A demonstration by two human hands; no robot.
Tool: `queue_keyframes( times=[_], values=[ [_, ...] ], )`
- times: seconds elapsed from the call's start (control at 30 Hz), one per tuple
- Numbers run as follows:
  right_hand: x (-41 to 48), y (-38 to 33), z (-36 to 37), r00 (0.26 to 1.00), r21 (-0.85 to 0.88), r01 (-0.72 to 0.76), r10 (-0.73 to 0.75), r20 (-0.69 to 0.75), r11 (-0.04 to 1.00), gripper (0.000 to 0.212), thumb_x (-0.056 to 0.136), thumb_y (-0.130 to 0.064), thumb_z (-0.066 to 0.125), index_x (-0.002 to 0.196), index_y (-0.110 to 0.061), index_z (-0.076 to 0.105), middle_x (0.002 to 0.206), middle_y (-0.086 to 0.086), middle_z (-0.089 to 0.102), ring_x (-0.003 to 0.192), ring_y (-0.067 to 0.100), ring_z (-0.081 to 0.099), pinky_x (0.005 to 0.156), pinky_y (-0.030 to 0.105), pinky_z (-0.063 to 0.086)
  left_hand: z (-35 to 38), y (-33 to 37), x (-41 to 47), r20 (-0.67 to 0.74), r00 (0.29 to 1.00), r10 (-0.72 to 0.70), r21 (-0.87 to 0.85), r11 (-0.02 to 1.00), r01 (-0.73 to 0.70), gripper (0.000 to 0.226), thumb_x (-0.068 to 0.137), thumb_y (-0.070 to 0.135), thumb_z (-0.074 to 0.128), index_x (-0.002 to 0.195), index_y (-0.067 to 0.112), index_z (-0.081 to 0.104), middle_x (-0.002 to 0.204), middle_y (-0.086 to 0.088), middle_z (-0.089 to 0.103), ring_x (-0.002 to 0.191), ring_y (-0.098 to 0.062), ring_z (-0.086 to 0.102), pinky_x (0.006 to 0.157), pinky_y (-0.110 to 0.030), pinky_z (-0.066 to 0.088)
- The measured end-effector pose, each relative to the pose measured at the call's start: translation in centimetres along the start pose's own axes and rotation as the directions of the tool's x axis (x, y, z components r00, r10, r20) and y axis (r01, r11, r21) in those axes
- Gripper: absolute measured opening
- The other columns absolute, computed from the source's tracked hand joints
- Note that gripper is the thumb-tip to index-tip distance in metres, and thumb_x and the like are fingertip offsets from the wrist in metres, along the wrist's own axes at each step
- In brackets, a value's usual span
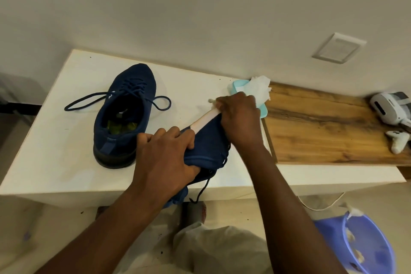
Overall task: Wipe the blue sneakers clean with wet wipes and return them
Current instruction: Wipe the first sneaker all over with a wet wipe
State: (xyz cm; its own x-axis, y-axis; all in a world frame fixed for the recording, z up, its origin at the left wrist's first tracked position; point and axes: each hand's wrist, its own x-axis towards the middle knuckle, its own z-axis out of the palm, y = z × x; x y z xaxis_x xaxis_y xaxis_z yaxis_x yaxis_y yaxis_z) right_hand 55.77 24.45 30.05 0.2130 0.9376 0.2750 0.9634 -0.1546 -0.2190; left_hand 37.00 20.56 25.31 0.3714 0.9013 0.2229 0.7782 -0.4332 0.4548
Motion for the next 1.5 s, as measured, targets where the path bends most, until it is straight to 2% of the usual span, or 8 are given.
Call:
queue_keyframes(
  times=[0.1, 0.27, 0.47, 0.67, 0.77, 0.93, 1.1, 1.5],
  values=[
    [0.1, 0.6, -0.3, 0.992, 0.028, -0.127, 0.127, -0.011, 0.992, 0.027, 0.101, -0.016, 0.048, 0.114, -0.018, 0.072, 0.115, 0.009, 0.059, 0.11, 0.027, 0.05, 0.093, 0.043, 0.045, 0.3, 0.5, -0.3, -0.008, 1.0, 0.02, 0.051, 0.999, -0.02, 0.03, 0.066, 0.047, 0.068, 0.081, 0.037, 0.044, 0.074, 0.014, 0.047, 0.07, -0.012, 0.047, 0.074, -0.037, 0.033],
    [-3.4, -3.0, 1.6, 0.966, -0.073, 0.189, -0.172, 0.194, 0.979, 0.024, 0.092, -0.016, 0.056, 0.11, -0.019, 0.072, 0.108, 0.008, 0.059, 0.101, 0.029, 0.05, 0.077, 0.037, 0.041, 0.6, 1.1, -0.4, 0.008, 0.998, 0.064, 0.089, 0.994, -0.065, 0.033, 0.065, 0.054, 0.068, 0.083, 0.037, 0.047, 0.075, 0.013, 0.052, 0.069, -0.013, 0.049, 0.073, -0.035, 0.028],
    [-1.2, 0.6, -0.8, 0.997, 0.038, -0.074, 0.074, -0.011, 0.997, 0.024, 0.1, -0.018, 0.054, 0.114, -0.016, 0.073, 0.106, 0.01, 0.065, 0.099, 0.028, 0.062, 0.09, 0.037, 0.051, 0.5, 1.0, -0.4, 0.004, 0.999, 0.047, 0.053, 0.997, -0.047, 0.032, 0.067, 0.047, 0.07, 0.08, 0.036, 0.043, 0.074, 0.013, 0.049, 0.069, -0.014, 0.048, 0.072, -0.038, 0.033],
    [-3.6, -2.1, 0.2, 0.962, 0.013, 0.229, -0.228, 0.147, 0.973, 0.016, 0.09, -0.011, 0.058, 0.09, -0.013, 0.074, 0.087, 0.01, 0.063, 0.081, 0.029, 0.058, 0.068, 0.043, 0.05, 0.3, 0.3, 0.2, -0.001, 1.0, 0.009, 0.042, 0.999, -0.009, 0.035, 0.068, 0.055, 0.067, 0.08, 0.039, 0.039, 0.073, 0.015, 0.046, 0.071, -0.012, 0.049, 0.073, -0.037, 0.032],
    [-1.6, 0.0, -0.9, 0.998, 0.018, 0.049, -0.049, 0.029, 0.999, 0.023, 0.095, -0.013, 0.053, 0.077, -0.016, 0.068, 0.086, 0.01, 0.061, 0.078, 0.027, 0.058, 0.066, 0.032, 0.047, 0.2, 0.2, 0.2, 0.008, 1.0, 0.002, 0.004, 1.0, -0.002, 0.033, 0.066, 0.05, 0.07, 0.082, 0.038, 0.044, 0.074, 0.015, 0.046, 0.072, -0.011, 0.049, 0.075, -0.036, 0.032],
    [-1.4, 1.0, -2.0, 0.983, 0.238, -0.183, 0.177, 0.048, 0.954, 0.023, 0.101, -0.019, 0.055, 0.11, -0.007, 0.072, 0.103, 0.004, 0.065, 0.089, 0.012, 0.057, 0.073, 0.003, 0.037, 0.0, -0.1, 0.4, 0.011, 1.0, -0.011, -0.017, 1.0, 0.011, 0.032, 0.064, 0.047, 0.071, 0.083, 0.038, 0.047, 0.075, 0.016, 0.049, 0.074, -0.011, 0.051, 0.077, -0.038, 0.036],
    [-1.2, 0.7, -1.0, 0.997, 0.148, -0.012, 0.001, 0.074, 0.989, 0.025, 0.1, -0.014, 0.055, 0.119, -0.013, 0.071, 0.12, 0.012, 0.063, 0.112, 0.027, 0.054, 0.096, 0.033, 0.044, -0.2, -0.4, 0.5, -0.04, 0.999, -0.007, -0.038, 0.999, 0.006, 0.029, 0.063, 0.043, 0.07, 0.084, 0.036, 0.051, 0.078, 0.014, 0.049, 0.076, -0.013, 0.05, 0.077, -0.039, 0.035],
    [0.0, 2.7, 0.5, 0.997, 0.069, -0.063, 0.06, 0.049, 0.996, 0.037, 0.094, -0.003, 0.056, 0.127, -0.016, 0.066, 0.123, 0.008, 0.06, 0.114, 0.025, 0.054, 0.09, 0.02, 0.035, 0.2, -0.4, 0.4, -0.035, 0.997, 0.062, -0.113, 0.991, -0.066, 0.043, 0.067, 0.041, 0.063, 0.11, 0.038, 0.059, 0.113, 0.021, 0.058, 0.108, -0.012, 0.054, 0.09, -0.035, 0.03]
  ],
)
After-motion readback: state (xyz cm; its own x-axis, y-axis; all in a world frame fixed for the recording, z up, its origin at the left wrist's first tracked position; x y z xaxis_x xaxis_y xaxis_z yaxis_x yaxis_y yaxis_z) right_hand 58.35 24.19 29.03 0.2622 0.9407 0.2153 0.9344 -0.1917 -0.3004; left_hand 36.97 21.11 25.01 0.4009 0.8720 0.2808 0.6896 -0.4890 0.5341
